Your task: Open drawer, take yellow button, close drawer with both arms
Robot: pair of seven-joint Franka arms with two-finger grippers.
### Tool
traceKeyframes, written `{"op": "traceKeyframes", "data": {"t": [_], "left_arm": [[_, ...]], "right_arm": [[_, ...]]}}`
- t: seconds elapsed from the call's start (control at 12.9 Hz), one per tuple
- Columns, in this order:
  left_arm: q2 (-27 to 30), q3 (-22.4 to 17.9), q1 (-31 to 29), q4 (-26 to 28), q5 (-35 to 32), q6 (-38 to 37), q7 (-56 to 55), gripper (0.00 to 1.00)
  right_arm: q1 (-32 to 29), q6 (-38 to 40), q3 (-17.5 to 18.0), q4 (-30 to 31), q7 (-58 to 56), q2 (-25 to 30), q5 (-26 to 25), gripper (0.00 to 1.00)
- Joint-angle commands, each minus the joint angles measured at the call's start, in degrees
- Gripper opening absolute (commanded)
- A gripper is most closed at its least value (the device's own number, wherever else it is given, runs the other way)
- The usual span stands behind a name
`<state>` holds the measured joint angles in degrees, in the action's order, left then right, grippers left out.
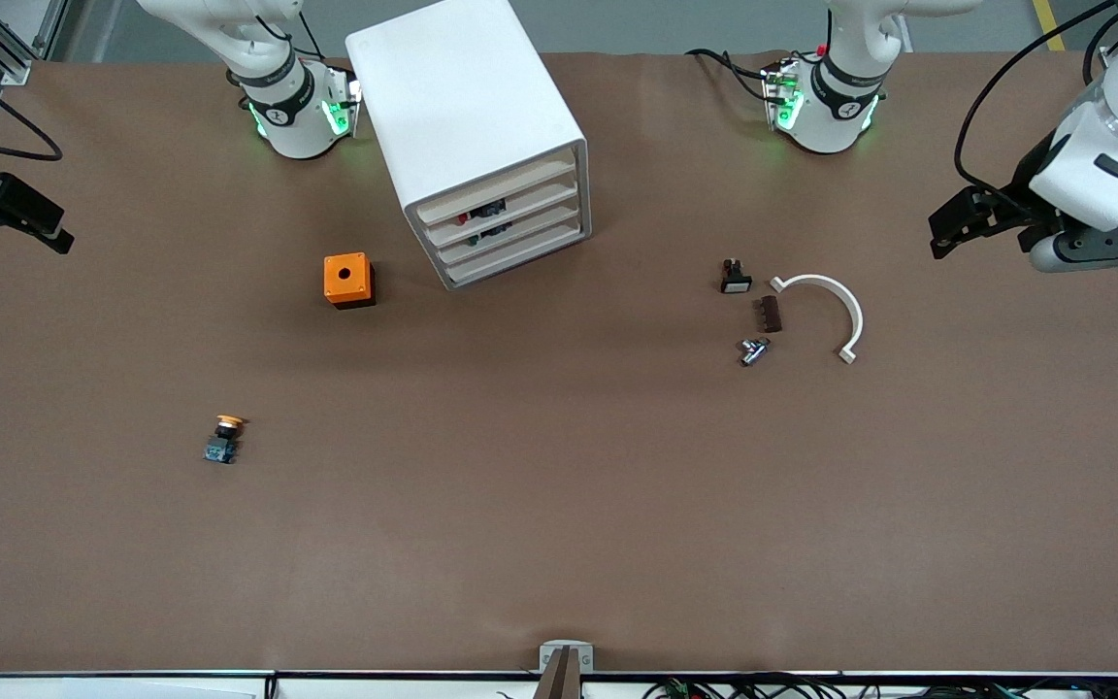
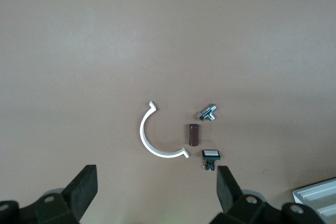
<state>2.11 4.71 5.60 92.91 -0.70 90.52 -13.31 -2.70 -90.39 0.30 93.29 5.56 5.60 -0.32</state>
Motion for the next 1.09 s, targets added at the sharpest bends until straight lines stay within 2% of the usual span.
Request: {"op": "traceKeyframes", "data": {"t": [0.0,0.16,0.31,0.54,1.01], "left_arm": [[5.6,0.4,-1.3,6.6,0.7,2.8,1.3,1.00],[5.6,0.2,-2.0,6.1,0.7,2.1,2.0,1.00],[3.7,0.3,-2.3,2.8,0.5,1.3,2.4,1.00],[3.7,0.2,-2.3,2.5,-0.1,-1.2,7.1,1.00],[2.7,0.2,-2.3,0.9,-0.2,-1.5,5.6,1.00]], "right_arm": [[0.1,-0.2,0.0,0.2,0.9,1.3,-1.3,1.00],[0.1,0.0,-0.2,-1.1,0.6,1.0,-1.2,1.00],[0.1,-0.3,0.0,-1.3,1.2,1.1,-2.5,1.00],[0.1,-0.2,-0.1,-1.4,0.4,1.0,-2.9,1.00],[0.1,-0.7,0.0,-1.6,0.4,0.7,-3.0,1.00]]}}
